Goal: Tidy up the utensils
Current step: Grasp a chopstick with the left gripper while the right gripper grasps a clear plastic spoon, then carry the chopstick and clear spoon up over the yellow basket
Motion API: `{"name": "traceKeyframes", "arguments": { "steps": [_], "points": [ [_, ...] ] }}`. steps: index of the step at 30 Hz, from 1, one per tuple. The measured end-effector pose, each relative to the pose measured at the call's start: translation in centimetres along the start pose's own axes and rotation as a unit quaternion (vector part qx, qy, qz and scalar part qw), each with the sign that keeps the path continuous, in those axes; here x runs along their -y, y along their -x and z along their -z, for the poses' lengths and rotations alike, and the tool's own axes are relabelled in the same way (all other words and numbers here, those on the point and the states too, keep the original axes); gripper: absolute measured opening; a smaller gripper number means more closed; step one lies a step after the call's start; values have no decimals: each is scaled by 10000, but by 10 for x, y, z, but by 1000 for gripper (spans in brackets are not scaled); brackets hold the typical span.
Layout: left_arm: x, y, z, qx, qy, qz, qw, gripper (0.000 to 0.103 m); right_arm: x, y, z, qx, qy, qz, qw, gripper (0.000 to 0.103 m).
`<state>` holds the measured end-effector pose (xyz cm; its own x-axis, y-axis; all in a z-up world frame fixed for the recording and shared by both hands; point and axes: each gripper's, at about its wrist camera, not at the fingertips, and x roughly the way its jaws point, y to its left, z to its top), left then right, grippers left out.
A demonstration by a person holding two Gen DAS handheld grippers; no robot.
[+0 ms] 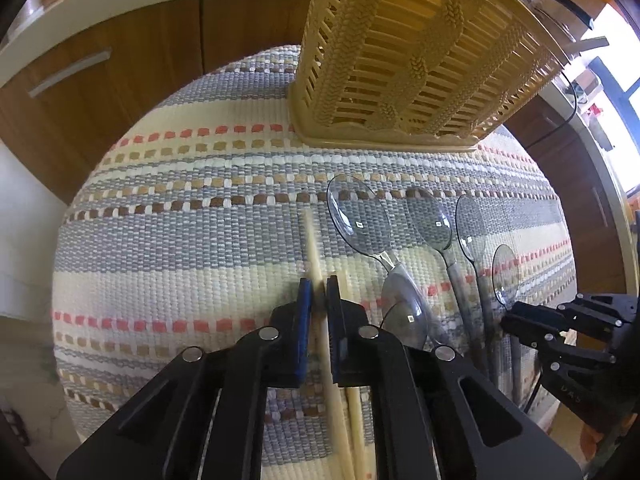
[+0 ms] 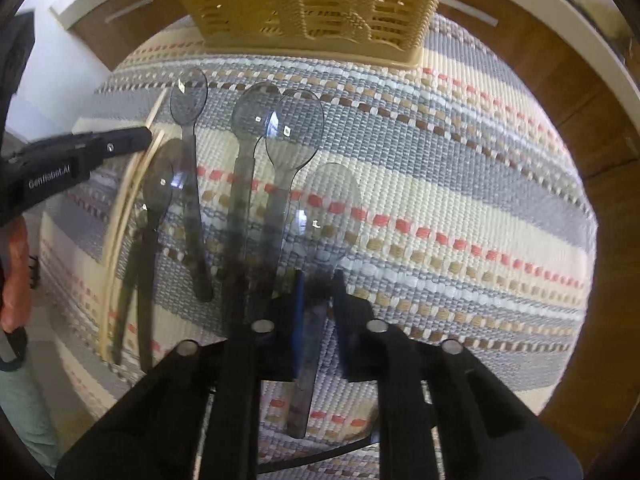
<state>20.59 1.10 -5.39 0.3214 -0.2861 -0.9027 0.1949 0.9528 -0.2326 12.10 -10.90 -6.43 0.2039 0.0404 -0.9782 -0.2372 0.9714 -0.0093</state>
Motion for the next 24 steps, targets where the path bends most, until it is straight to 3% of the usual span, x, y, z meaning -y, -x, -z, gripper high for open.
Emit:
{"name": "traceKeyframes", "arguments": {
  "steps": [9, 17, 24],
  "points": [
    [-7, 20, 12, 349, 97, 344, 9987, 5, 3, 13, 13, 281, 60, -169, 9994, 10],
    [0, 69, 23, 1042, -87, 850, 9909, 5, 18, 56, 24, 718, 172, -391, 9965, 10],
    [11, 91, 32, 1249, -338, 858, 9879, 5, 24, 76, 26, 847, 195, -454, 9952, 10]
  ]
}}
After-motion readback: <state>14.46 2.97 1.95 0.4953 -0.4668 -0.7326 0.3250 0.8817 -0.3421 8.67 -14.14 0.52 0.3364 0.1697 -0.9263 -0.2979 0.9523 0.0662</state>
